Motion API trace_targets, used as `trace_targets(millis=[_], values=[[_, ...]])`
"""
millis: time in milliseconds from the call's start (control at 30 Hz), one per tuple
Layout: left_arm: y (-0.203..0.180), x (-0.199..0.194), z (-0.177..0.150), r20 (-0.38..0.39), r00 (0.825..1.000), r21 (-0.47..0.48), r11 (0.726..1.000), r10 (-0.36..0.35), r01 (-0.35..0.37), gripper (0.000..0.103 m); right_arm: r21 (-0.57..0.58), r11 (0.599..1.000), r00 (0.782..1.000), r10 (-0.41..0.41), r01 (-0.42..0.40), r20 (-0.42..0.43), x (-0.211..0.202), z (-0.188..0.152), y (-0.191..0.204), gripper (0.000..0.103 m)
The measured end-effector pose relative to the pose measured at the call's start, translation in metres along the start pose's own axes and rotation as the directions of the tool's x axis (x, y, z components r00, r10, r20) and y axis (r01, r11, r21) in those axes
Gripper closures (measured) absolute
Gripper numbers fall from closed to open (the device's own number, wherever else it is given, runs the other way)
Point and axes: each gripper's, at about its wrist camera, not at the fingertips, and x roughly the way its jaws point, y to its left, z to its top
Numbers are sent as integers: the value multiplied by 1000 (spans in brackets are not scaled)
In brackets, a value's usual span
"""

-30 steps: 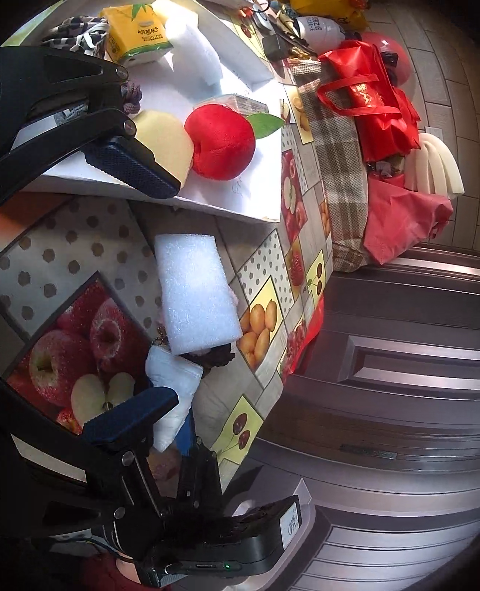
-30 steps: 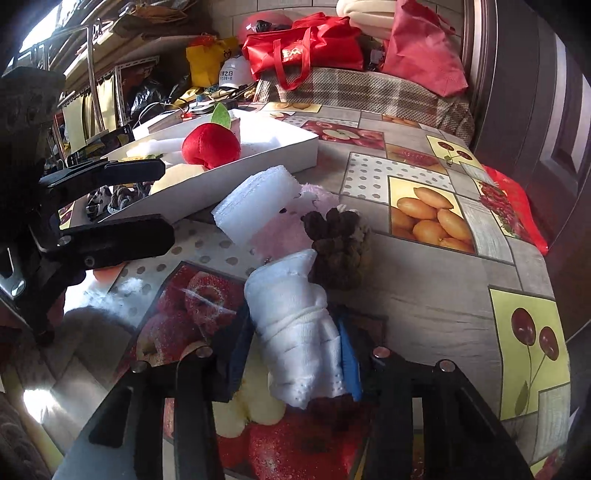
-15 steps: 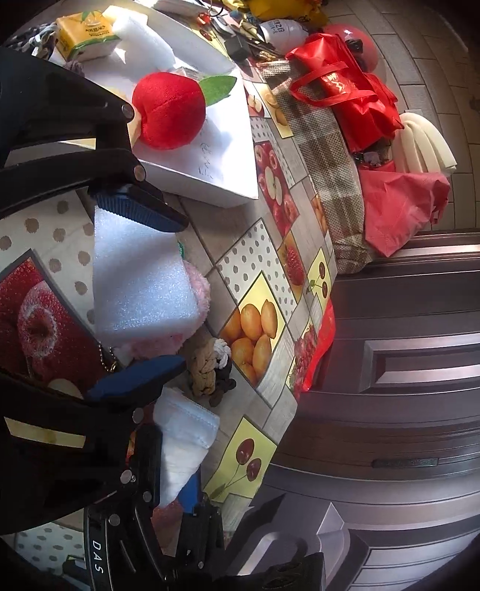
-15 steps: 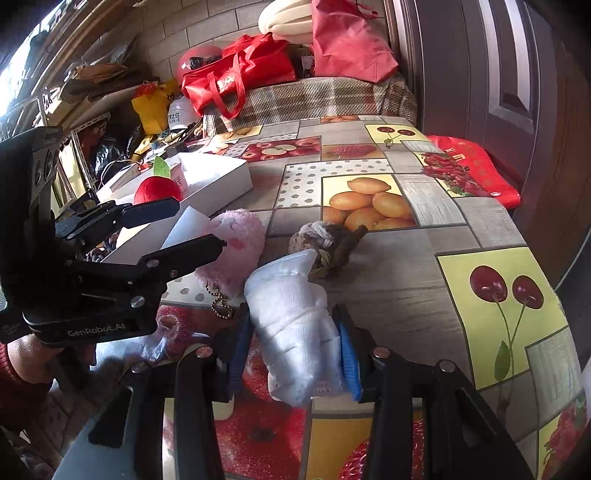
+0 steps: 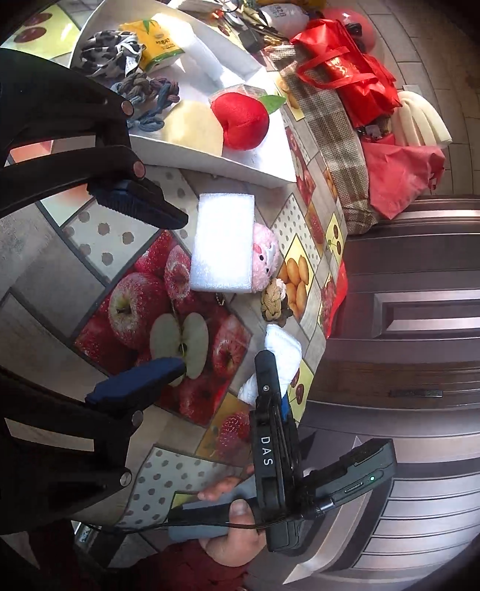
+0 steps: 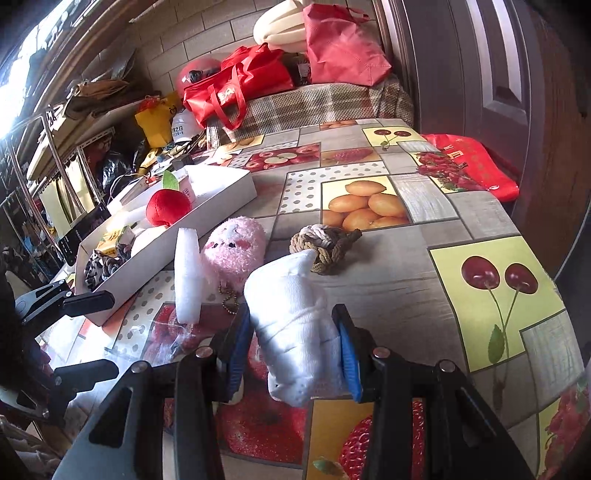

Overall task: Organize soft objects
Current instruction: 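Grasp the white foam sheet with the left gripper while the right grasps the white sock cloth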

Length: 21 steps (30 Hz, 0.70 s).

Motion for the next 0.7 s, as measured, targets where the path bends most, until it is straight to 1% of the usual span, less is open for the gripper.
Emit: trace_targets(millis=[33, 67, 133, 167, 200, 233, 300, 367, 433, 500, 567, 633, 700], values=[[7, 0, 3, 17, 1000, -67, 998, 0, 1, 13, 0, 1000, 1000, 1, -1, 0, 0, 0, 0, 59], [17, 2, 8, 34, 999, -144, 989, -6, 11, 13, -1, 1000, 1000, 0, 0, -1, 0, 0, 0, 59], [33, 8, 21, 59, 998, -274, 961, -11, 27, 13, 1, 1000, 1000, 1, -1, 0, 0, 0, 0, 59], [39, 12, 29, 80, 997, -311, 950, -9, 34, 12, 2, 1000, 1000, 1, -1, 0, 0, 0, 0, 59], [40, 16, 38, 98, 995, -315, 949, 0, 31, 8, 6, 1000, 1000, 2, -2, -2, 0, 0, 0, 59], [39, 22, 47, 100, 995, -295, 956, 20, 11, 6, 11, 1000, 1000, 4, -4, -5, 0, 0, 0, 59], [32, 39, 61, 74, 996, -220, 975, 47, -30, 6, 25, 1000, 1000, 10, -10, -6, 0, -1, -2, 59], [26, 58, 68, 28, 998, -148, 988, 59, -54, 6, 33, 999, 1000, 21, -21, -5, 0, -1, -3, 59], [27, 76, 69, -25, 996, -113, 990, 80, -82, 6, 34, 999, 1000, 28, -28, -3, 0, -1, -2, 59], [32, 90, 66, -74, 995, -115, 990, 72, -81, 6, 30, 999, 999, 39, -39, 0, 0, -1, -1, 59], [35, 97, 61, -107, 993, -121, 991, 52, -65, 6, 27, 998, 999, 49, -49, 0, 1, 0, -1, 59], [29, 100, 56, -126, 991, -92, 995, 34, -45, 6, 32, 998, 998, 60, -60, 1, 2, 0, 0, 59], [19, 101, 53, -138, 990, -41, 998, 39, -45, 6, 43, 997, 998, 63, -63, 1, 3, 1, -2, 59]])
